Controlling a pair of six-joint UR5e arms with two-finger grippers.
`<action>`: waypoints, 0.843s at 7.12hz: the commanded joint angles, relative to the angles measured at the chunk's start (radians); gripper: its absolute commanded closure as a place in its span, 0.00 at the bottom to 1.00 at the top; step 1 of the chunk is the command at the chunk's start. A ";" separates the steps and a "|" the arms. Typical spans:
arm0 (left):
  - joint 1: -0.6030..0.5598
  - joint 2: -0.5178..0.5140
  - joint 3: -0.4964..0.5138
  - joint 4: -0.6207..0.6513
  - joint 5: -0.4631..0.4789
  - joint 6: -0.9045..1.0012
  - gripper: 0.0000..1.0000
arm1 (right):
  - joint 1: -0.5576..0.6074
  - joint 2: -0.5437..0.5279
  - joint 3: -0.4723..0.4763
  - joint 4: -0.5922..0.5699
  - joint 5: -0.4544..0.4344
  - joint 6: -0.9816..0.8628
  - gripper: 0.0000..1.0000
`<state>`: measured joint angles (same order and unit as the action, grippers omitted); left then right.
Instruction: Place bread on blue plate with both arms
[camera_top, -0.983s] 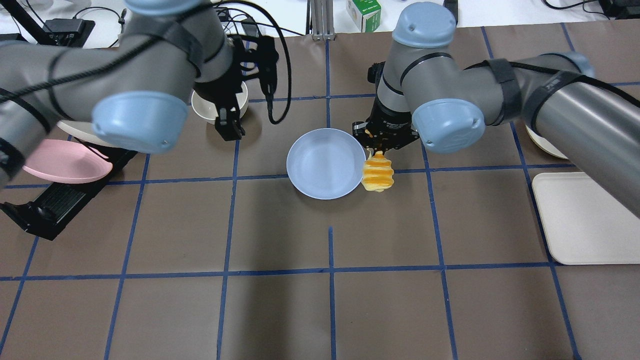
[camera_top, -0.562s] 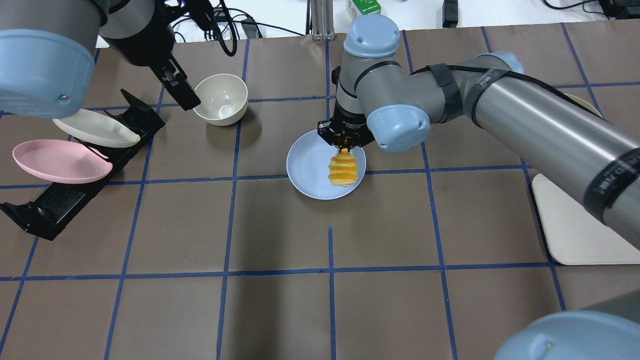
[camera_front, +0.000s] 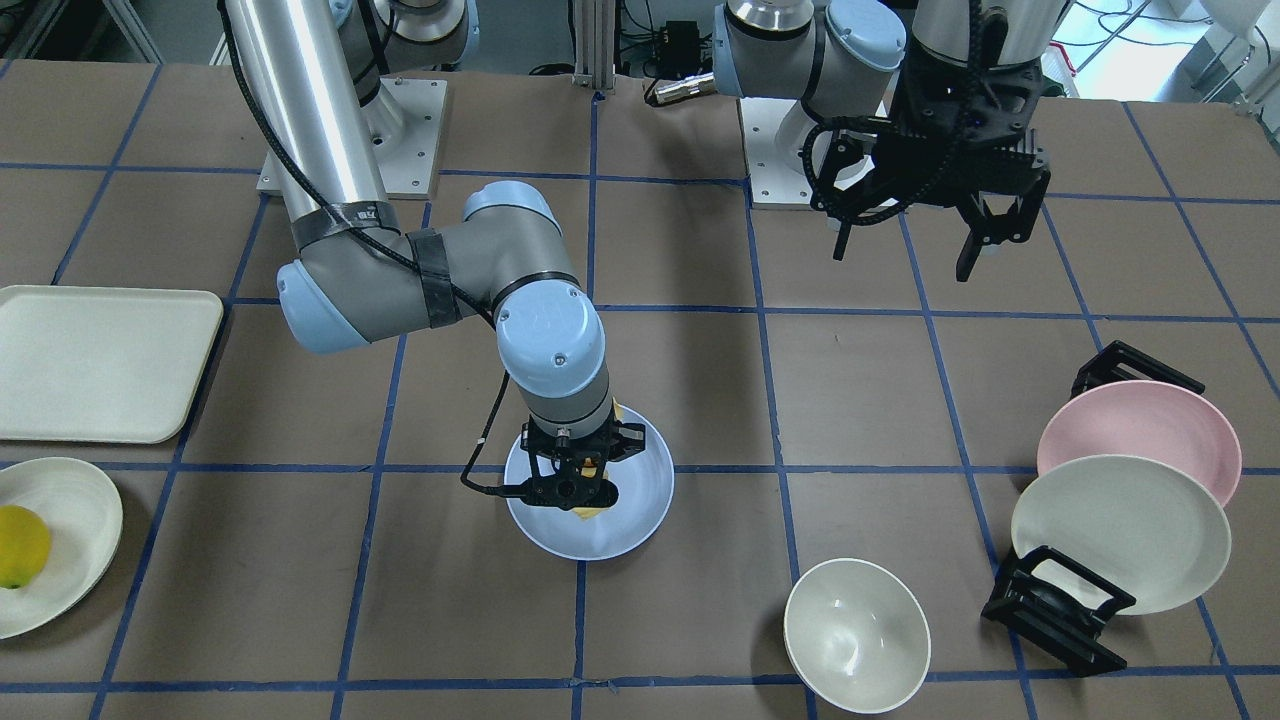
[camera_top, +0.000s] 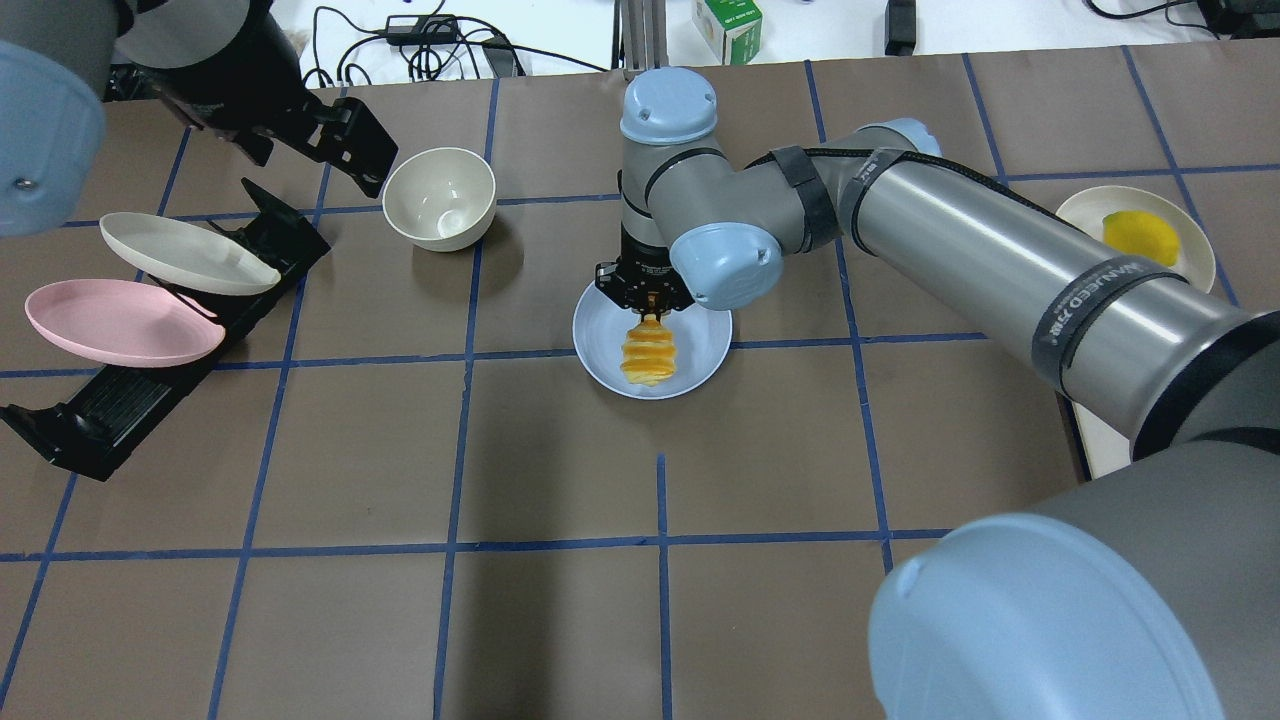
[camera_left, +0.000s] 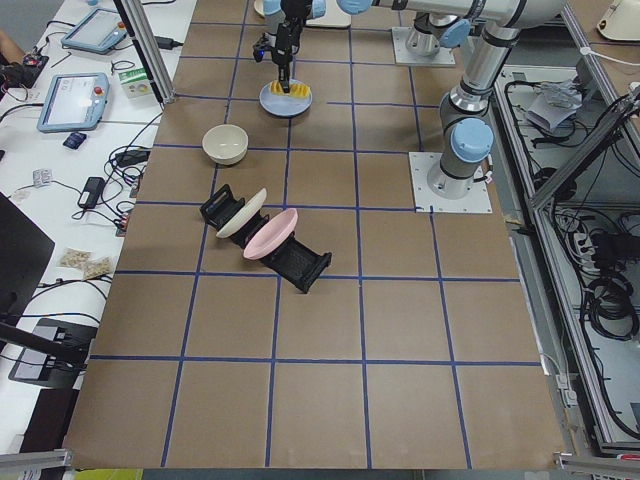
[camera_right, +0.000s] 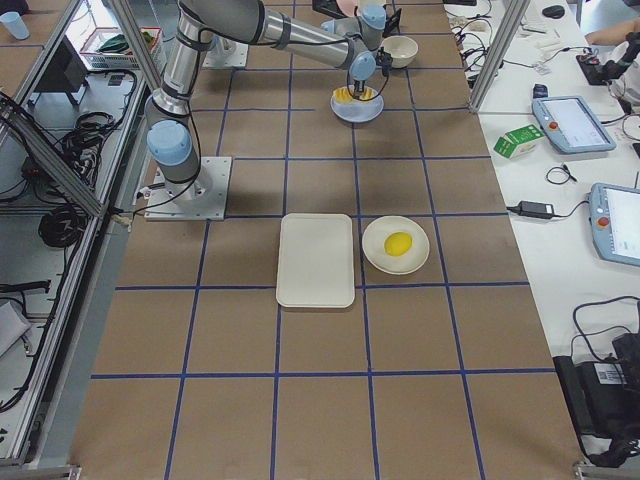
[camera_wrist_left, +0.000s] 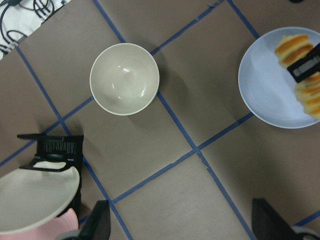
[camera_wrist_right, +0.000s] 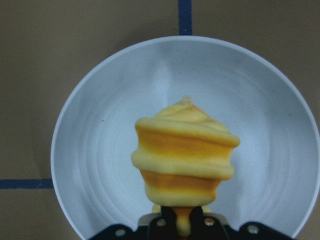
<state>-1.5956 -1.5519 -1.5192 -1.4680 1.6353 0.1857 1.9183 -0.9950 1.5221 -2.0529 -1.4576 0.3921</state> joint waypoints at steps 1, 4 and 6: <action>0.003 0.010 -0.010 -0.063 -0.043 -0.225 0.00 | 0.001 0.013 0.021 -0.004 0.000 -0.002 0.28; 0.008 0.019 -0.027 -0.064 -0.080 -0.221 0.00 | -0.001 0.009 0.013 -0.004 0.002 -0.004 0.00; 0.009 0.018 -0.027 -0.058 -0.081 -0.187 0.00 | -0.019 -0.016 0.004 0.002 -0.003 -0.015 0.00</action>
<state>-1.5870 -1.5334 -1.5457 -1.5302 1.5568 -0.0175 1.9111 -0.9946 1.5309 -2.0551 -1.4577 0.3828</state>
